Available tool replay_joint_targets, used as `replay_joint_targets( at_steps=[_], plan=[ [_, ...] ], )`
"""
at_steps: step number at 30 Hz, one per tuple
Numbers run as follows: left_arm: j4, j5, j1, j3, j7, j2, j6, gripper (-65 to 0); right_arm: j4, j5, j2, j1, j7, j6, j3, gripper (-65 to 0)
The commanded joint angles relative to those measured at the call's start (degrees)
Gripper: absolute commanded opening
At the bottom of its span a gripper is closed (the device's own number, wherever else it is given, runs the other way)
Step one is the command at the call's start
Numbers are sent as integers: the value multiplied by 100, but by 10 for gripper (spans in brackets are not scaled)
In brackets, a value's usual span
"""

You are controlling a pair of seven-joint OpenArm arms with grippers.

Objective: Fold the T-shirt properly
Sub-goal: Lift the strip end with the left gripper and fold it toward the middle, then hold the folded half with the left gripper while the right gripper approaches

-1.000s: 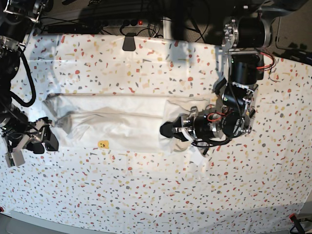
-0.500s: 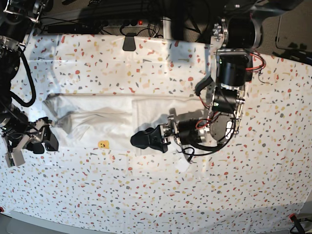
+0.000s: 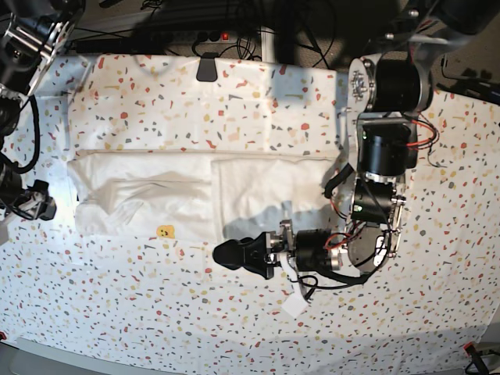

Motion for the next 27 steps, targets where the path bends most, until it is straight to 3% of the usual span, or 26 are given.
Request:
replay_joint_targets(
  at_steps=[1, 3, 6, 7, 22, 27],
  plan=[
    [92, -146, -208, 4, -42, 11, -26, -279, -186, 151, 212, 184, 87, 25, 111, -344],
    [92, -131, -205, 4, -42, 11, -76, -279, -734, 382, 378, 306, 186, 25, 151, -331],
    [92, -59, -208, 4, -48, 13, -102, -279, -1322, 579, 581, 358, 459, 25, 28, -188],
    [92, -28, -205, 4, -61, 11, -102, -279, -1434, 575, 627, 358, 573, 25, -13, -173],
    [92, 166, -205, 4, -321, 13, -102, -279, -1572, 579, 669, 568, 378, 25, -57, -175],
    [92, 166, -205, 4, -321, 13, -102, -279, -1384, 1095, 852, 675, 79, 25, -656, -175]
  ],
)
